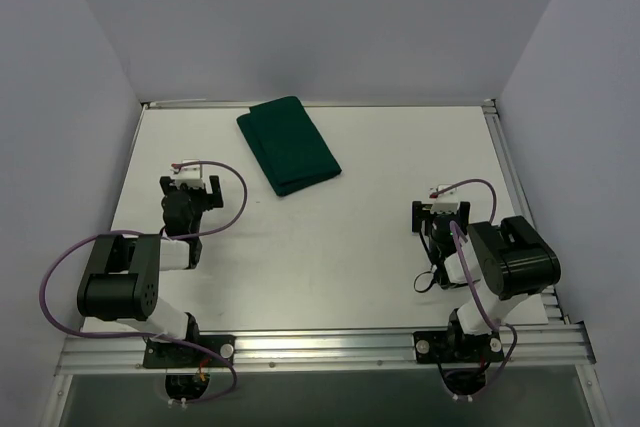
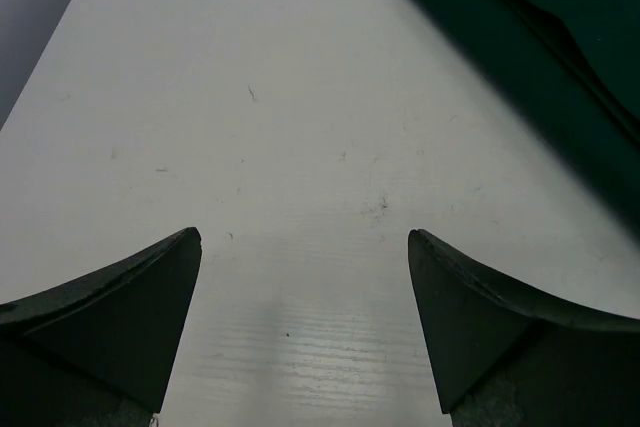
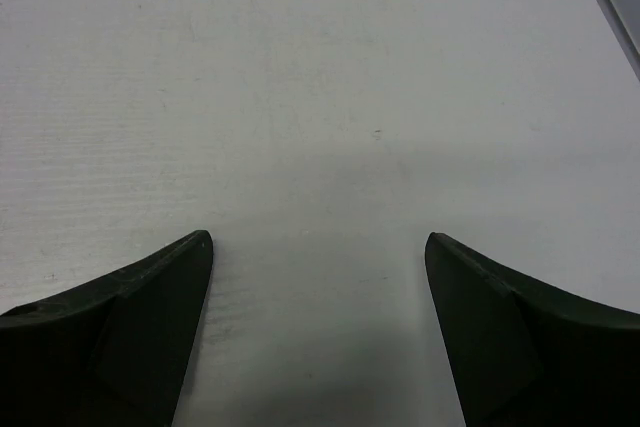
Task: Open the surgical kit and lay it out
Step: Move the surgical kit at the center of the board.
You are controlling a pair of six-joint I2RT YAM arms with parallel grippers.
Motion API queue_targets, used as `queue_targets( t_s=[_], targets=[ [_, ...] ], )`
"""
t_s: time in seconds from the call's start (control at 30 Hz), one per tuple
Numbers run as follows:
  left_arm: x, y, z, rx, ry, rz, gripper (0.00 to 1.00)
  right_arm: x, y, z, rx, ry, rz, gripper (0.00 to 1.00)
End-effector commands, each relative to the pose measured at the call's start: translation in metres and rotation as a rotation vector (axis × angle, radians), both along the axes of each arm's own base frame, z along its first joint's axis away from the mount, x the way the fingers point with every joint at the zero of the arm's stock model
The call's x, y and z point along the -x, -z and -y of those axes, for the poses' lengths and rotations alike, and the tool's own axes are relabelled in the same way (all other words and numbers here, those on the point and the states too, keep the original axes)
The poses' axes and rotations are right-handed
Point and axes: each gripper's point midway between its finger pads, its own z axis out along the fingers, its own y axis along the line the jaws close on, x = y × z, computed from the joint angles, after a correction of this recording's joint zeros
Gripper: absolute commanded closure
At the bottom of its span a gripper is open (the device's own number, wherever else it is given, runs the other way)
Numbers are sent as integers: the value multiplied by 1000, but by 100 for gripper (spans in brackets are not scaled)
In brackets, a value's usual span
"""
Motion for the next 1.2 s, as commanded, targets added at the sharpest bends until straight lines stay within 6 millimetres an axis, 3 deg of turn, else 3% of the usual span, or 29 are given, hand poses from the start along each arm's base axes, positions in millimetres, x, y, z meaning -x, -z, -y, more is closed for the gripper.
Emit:
queue_targets(
  t_s=[0.0, 0.17, 0.23, 0.27, 0.3, 0.33, 0.37, 0.4, 0.43, 0.47, 0.5, 0.53, 0.57, 0.6, 0.63, 0.67, 0.7, 0.73, 0.77, 0.8, 0.87, 0.93, 0.97, 1.0, 1.03, 1.07, 1.1, 1.17],
  targets=[
    [-9, -17, 0, 18, 2, 53, 6, -30, -103, -4, -50, 2, 442, 16],
    [-9, -18, 0, 18, 3, 54, 6, -25, -107, 5, -53, 81, 441, 15],
    [-8, -17, 0, 18, 3, 51, 6, -24, -133, -3, -26, 69, 475, 14],
    [-9, -17, 0, 18, 3, 51, 6, -22, -129, -15, -2, 39, 388, 13],
    [-9, -18, 2, 18, 11, 53, 6, -39, -152, -26, -28, 18, 384, 11],
    [-8, -17, 1, 17, 11, 50, 6, -49, -161, -40, -147, -7, 357, 11],
    [-8, -22, 3, 11, 30, 67, 5, -48, -136, -48, -170, -37, 177, 11],
    [-7, -28, 8, 3, 66, 77, 4, -57, -140, -70, -232, -141, 122, 12],
    [-7, -40, 23, -8, 170, 95, 2, -74, -173, -86, -291, -183, 145, 18],
    [-4, -36, 29, -5, 231, 36, 0, -74, -162, -96, -308, -216, 51, 21],
    [-7, -44, 29, -2, 273, 27, 9, -82, -149, -108, -327, -242, -16, 25],
    [-12, -43, 30, 21, 290, -16, 11, -94, -169, -127, -371, -311, -8, 26],
    [-24, -45, 25, 46, 272, -112, 14, -99, -165, -136, -416, -315, -42, 26],
    [-30, -48, 25, 58, 275, -157, 23, -107, -149, -144, -437, -319, -93, 26],
    [-33, -48, 28, 75, 292, -209, 27, -119, -160, -159, -472, -370, -88, 26],
    [-24, -36, 35, 117, 323, -319, 29, -125, -159, -167, -492, -387, -101, 26],
    [-37, -55, 38, 130, 341, -313, 29, -133, -136, -176, -519, -389, -162, 26],
    [-36, -55, 43, 156, 362, -346, 30, -136, -131, -193, -542, -438, -196, 26],
    [-24, -43, 52, 200, 402, -436, 30, -150, -145, -205, -554, -468, -183, 26],
    [-27, -54, 56, 213, 423, -433, 30, -157, -118, -217, -562, -476, -249, 25],
    [-19, -46, 61, 252, 440, -509, 28, -172, -104, -249, -577, -532, -296, 23],
    [-20, -50, 63, 253, 461, -527, 25, -180, -95, -266, -591, -553, -316, 22],
    [-17, -44, 63, 257, 456, -564, 24, -183, -73, -277, -601, -560, -357, 22],
    [-16, -41, 60, 252, 442, -579, 23, -192, -79, -286, -613, -573, -338, 24],
    [-16, -41, 58, 241, 440, -593, 23, -196, -73, -290, -631, -569, -350, 25],
    [-16, -39, 56, 234, 437, -604, 23, -196, -55, -296, -640, -572, -384, 27],
    [-15, -38, 56, 225, 439, -610, 23, -200, -55, -300, -649, -580, -379, 30],
    [-12, -38, 56, 208, 456, -613, 23, -198, -38, -305, -670, -580, -405, 35]
  ],
)
